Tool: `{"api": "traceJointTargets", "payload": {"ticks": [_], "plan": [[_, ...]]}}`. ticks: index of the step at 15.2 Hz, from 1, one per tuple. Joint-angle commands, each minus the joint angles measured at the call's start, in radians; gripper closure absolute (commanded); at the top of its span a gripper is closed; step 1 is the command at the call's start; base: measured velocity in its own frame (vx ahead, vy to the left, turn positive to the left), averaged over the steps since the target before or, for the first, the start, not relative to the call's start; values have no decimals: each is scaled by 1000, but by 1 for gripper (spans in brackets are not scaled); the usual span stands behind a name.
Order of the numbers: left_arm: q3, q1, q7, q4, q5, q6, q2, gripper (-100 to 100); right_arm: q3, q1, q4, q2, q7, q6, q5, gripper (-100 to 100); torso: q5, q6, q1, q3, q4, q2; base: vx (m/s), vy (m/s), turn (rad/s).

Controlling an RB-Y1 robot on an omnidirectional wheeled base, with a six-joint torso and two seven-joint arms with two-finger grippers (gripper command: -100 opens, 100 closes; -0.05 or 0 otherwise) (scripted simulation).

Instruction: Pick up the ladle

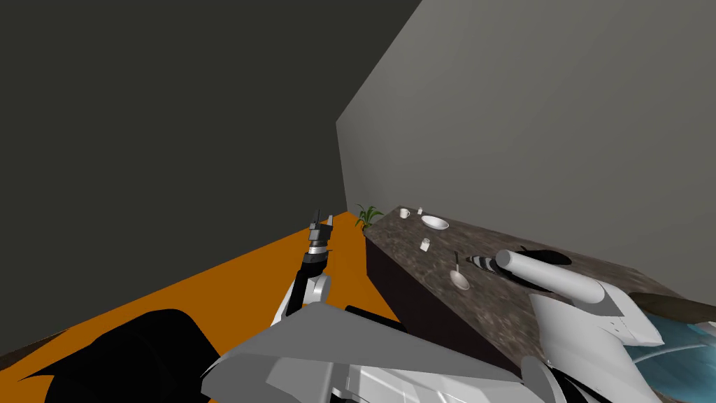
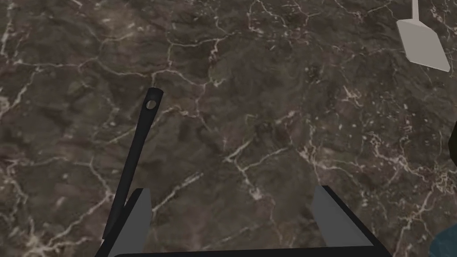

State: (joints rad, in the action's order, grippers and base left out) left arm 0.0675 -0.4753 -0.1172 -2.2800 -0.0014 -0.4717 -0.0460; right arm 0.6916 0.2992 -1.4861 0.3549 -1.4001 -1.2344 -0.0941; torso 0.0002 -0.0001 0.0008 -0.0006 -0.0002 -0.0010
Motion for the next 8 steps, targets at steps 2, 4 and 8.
{"api": "traceJointTargets", "payload": {"ticks": [2,4,8], "plan": [[0,0,0,0,0,0,0,0,13,16,18,1,-30,-54,0,-100,0,0,0,0,0,0,9,2,50],[0,0,0,0,0,0,0,0,30,37,41,4,-65,-104,0,-100,0,0,0,0,0,0,9,3,74],[0,0,0,0,0,0,0,0,60,74,81,9,-128,-178,0,-100,0,0,0,0,0,0,10,3,55]]}}
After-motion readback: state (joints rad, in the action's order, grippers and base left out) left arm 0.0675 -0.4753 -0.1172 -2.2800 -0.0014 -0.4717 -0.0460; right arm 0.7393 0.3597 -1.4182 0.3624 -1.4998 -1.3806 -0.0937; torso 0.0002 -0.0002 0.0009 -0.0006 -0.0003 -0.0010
